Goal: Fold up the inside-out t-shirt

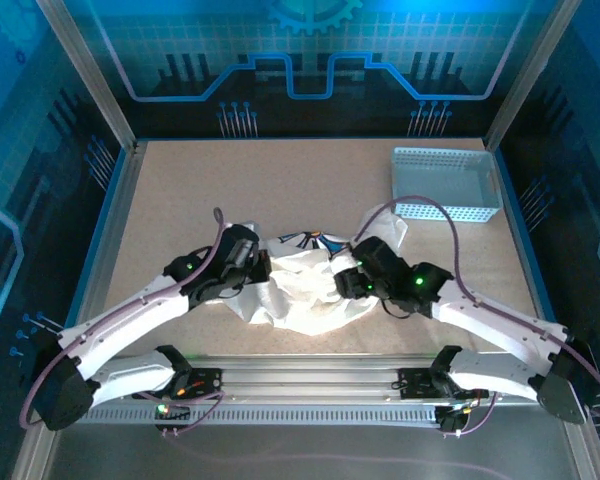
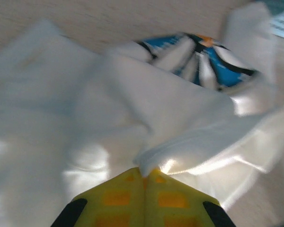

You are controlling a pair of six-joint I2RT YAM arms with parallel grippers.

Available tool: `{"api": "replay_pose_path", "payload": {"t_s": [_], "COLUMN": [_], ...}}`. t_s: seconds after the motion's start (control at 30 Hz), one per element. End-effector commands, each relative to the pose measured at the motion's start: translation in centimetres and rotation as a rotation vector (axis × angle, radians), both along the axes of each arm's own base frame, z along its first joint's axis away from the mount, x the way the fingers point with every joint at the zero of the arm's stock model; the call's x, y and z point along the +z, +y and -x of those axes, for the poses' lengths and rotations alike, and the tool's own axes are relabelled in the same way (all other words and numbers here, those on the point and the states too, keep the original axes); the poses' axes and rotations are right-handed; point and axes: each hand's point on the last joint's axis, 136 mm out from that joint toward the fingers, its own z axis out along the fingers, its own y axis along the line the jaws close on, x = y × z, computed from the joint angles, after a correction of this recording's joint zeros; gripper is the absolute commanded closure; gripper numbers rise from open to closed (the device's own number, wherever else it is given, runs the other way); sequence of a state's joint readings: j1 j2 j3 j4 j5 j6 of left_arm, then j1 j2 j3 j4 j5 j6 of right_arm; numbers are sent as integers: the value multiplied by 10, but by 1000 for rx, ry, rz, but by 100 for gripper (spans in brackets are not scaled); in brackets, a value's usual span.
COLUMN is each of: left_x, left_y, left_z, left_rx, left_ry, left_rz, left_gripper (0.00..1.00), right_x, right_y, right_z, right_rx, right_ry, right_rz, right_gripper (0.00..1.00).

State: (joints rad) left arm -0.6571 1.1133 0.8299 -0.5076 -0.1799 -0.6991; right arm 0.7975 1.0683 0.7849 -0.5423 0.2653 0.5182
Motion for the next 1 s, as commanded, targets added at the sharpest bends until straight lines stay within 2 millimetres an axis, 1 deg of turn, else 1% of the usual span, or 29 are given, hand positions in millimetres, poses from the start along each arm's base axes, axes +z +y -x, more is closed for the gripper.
{"api": "replay_pose_path", "payload": {"t_s": [0.0, 0.03, 0.1, 0.13, 0.17, 0.2, 0.23, 0.33, 0.4, 0.47, 0.57, 0.63, 0.7, 0.83, 0.93, 0.97], "left_x": [-22, -20, -5, 9, 23, 36, 48, 67, 67, 55, 35, 24, 15, 2, -10, -11], "left_y": [62, 72, 91, 93, 88, 74, 55, -8, -49, -84, -110, -121, -126, -125, -124, -124], "left_z": [11, 13, 16, 18, 18, 17, 18, 24, 30, 34, 32, 30, 26, 21, 17, 16], "left_rx": [140, 172, 237, 244, 229, 182, 120, -69, -182, -260, -308, -325, -331, -314, -306, -300], "left_ry": [125, 133, 121, 90, 44, -8, -56, -130, -134, -102, -51, -38, -30, -2, 19, 21], "left_rz": [-257, -314, -422, -469, -491, -492, -476, -428, -415, -428, -464, -468, -488, -553, -549, -545], "left_gripper": [67, 62, 59, 58, 57, 54, 52, 47, 43, 41, 41, 39, 35, 33, 32, 32], "right_x": [-4, -4, -4, -4, -4, -5, -6, -7, -8, -9, -10, -10, -10, -13, -15, -15], "right_y": [-25, -32, -43, -47, -52, -56, -58, -63, -65, -67, -69, -71, -73, -75, -75, -75], "right_z": [-3, -5, -8, -9, -10, -11, -12, -15, -17, -18, -18, -17, -16, -14, -13, -12], "right_rx": [-112, -135, -170, -182, -196, -207, -214, -222, -230, -238, -245, -250, -251, -254, -254, -256], "right_ry": [60, 64, 65, 65, 68, 72, 76, 82, 83, 86, 85, 86, 86, 92, 97, 97], "right_rz": [-90, -112, -126, -124, -120, -116, -118, -131, -132, -140, -153, -158, -166, -172, -179, -180], "right_gripper": [37, 37, 36, 36, 36, 36, 36, 36, 36, 36, 36, 36, 35, 35, 35, 35]}}
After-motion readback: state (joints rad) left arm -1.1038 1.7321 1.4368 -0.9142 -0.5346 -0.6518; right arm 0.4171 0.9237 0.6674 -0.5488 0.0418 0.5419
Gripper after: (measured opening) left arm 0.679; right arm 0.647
